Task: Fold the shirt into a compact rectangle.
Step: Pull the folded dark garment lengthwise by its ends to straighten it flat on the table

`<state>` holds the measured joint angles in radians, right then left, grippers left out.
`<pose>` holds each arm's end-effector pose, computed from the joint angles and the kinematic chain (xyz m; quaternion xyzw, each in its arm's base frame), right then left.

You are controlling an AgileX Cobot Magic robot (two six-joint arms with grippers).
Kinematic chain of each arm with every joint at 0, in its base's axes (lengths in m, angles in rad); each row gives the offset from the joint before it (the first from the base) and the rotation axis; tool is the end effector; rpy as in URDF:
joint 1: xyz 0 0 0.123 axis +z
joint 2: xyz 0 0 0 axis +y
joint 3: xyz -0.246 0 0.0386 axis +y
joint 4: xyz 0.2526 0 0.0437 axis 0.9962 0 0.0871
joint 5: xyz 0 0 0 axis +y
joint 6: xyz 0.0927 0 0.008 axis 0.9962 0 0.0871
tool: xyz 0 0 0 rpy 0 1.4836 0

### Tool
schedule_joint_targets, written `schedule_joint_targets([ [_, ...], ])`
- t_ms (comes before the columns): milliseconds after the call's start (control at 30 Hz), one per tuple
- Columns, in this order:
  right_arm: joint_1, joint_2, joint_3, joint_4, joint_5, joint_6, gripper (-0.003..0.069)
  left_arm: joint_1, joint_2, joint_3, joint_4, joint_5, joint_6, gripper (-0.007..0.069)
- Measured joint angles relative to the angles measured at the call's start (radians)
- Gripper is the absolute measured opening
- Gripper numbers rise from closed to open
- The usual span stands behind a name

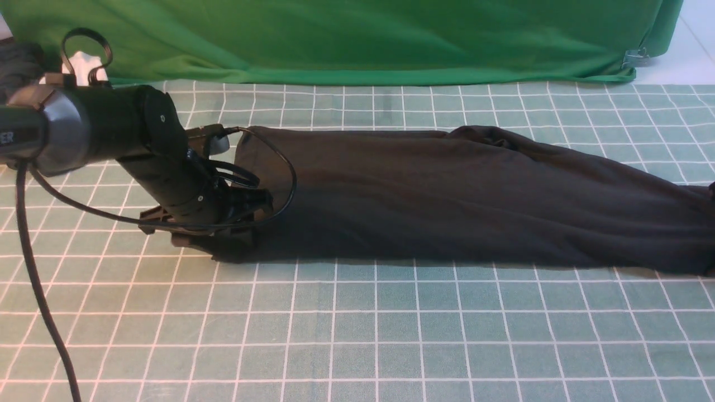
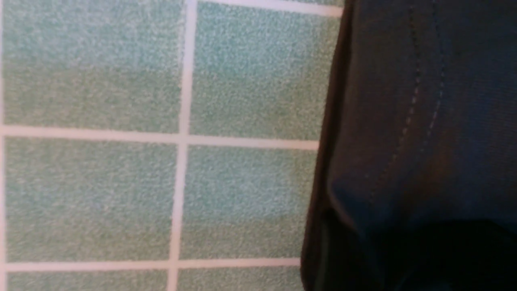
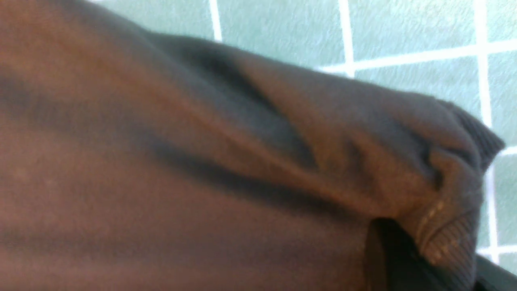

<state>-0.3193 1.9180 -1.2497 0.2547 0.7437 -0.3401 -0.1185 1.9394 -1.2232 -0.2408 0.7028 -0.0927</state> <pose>0.3554 -0.1007 0.1304 0.0720 0.9852 0.0522 0.1465 0.3625 -0.0576 0.1167 -0.0690 0.9867 -0.1000 0.1084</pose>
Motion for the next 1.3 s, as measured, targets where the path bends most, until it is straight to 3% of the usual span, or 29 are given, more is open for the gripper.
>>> schedule_joint_targets([
  [100, 0.0, 0.0, 0.0, 0.0, 0.029, 0.004, 0.0026, 0.0, 0.003, 0.0, -0.005, -0.004, 0.0, 0.0091],
  [233, 0.0, -0.017, 0.0, 0.0, 0.072, 0.012, 0.0026, 0.0, 0.002, 0.0, -0.001, 0.009, 0.0, 0.0022],
  [367, 0.0, -0.085, 0.0, 0.0, 0.123, 0.02, 0.0026, 0.0, -0.022, 0.013, 0.017, 0.064, -0.001, 0.002],
  [633, 0.0, -0.256, 0.019, -0.02, 0.291, 0.051, 0.0025, -0.001, -0.168, 0.258, 0.007, 0.093, -0.01, 0.002],
  [767, -0.001, -0.332, 0.1, -0.116, 0.32, 0.1, 0.0025, -0.001, -0.275, 0.423, -0.064, 0.083, 0.028, 0.002],
  [1000, -0.002, -0.425, 0.166, -0.297, 0.361, 0.231, 0.0025, -0.01, -0.34, 0.505, -0.22, 0.107, 0.143, 0.0027],
  [1200, -0.006, -0.483, 0.166, -0.408, 0.387, 0.285, 0.0025, -0.052, -0.351, 0.504, -0.264, 0.114, 0.152, 0.0113],
  [1300, -0.044, -0.51, 0.166, -0.433, 0.393, 0.287, 0.0024, -0.073, -0.351, 0.497, -0.291, 0.145, 0.16, 0.0225],
])
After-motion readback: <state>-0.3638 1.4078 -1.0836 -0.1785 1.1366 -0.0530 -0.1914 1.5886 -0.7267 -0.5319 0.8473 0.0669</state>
